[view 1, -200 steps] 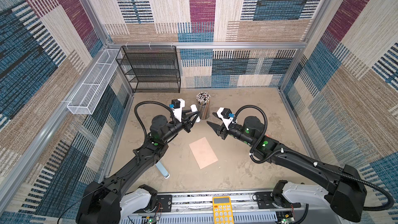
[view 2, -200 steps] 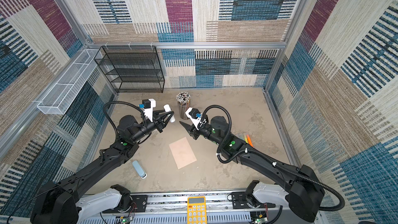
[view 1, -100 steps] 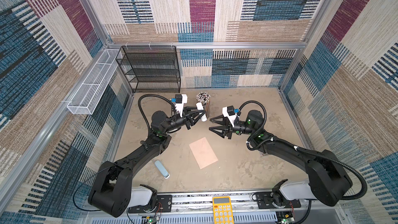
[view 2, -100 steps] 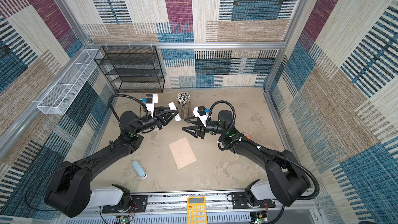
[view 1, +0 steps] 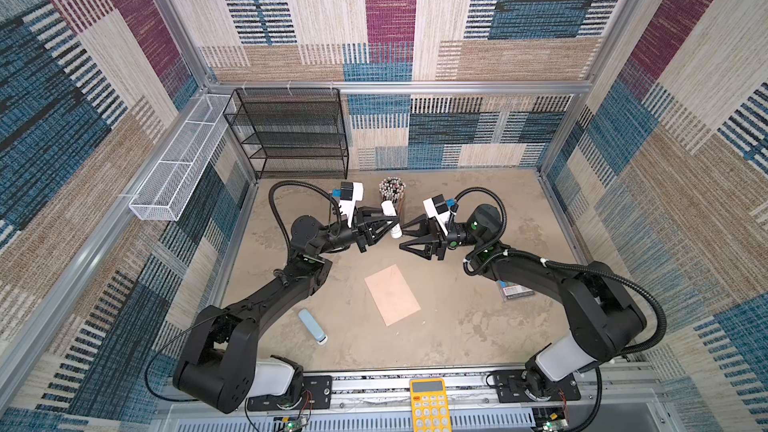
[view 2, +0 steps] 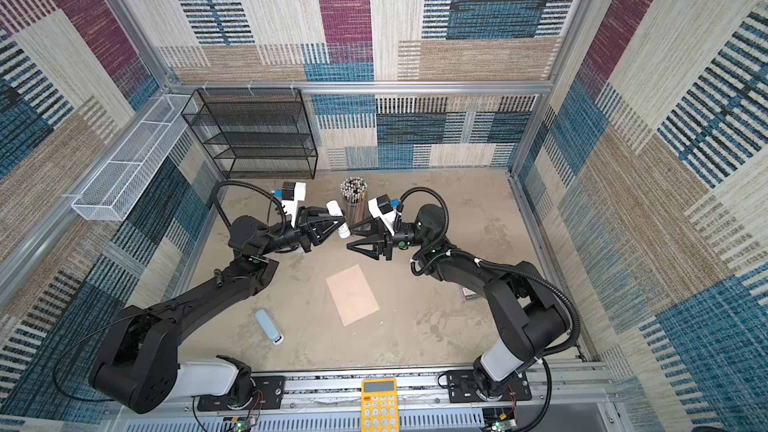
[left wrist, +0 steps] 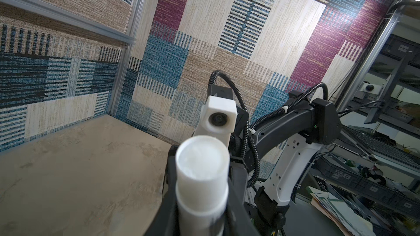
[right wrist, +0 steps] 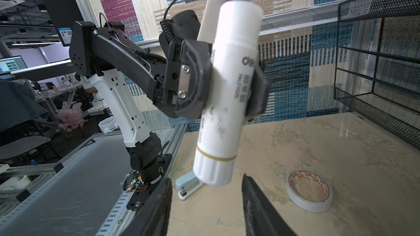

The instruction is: Place the letter into the envelope and seal it

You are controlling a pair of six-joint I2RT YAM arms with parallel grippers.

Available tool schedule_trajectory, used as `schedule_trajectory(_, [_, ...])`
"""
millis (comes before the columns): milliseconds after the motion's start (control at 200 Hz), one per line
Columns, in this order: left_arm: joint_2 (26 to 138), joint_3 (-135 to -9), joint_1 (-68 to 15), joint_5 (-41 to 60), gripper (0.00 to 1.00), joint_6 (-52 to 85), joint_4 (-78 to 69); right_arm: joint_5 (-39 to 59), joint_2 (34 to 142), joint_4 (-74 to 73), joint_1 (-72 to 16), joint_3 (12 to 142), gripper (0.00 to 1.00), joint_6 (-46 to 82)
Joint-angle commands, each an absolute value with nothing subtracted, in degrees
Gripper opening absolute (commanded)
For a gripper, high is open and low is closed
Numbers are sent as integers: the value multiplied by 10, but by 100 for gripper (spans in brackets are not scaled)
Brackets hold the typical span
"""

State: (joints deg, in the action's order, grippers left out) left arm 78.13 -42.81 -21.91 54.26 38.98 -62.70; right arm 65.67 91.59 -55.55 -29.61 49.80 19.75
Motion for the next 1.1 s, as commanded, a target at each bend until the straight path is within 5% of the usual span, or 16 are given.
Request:
schedule_trajectory(0, [781, -430, -220, 549, 0, 399, -660, 685, 930, -602, -296, 511, 50, 243])
schedule_trajectory(1097, [755, -435, -236, 519, 0, 293, -519, 690, 936, -592, -304, 539, 22, 290])
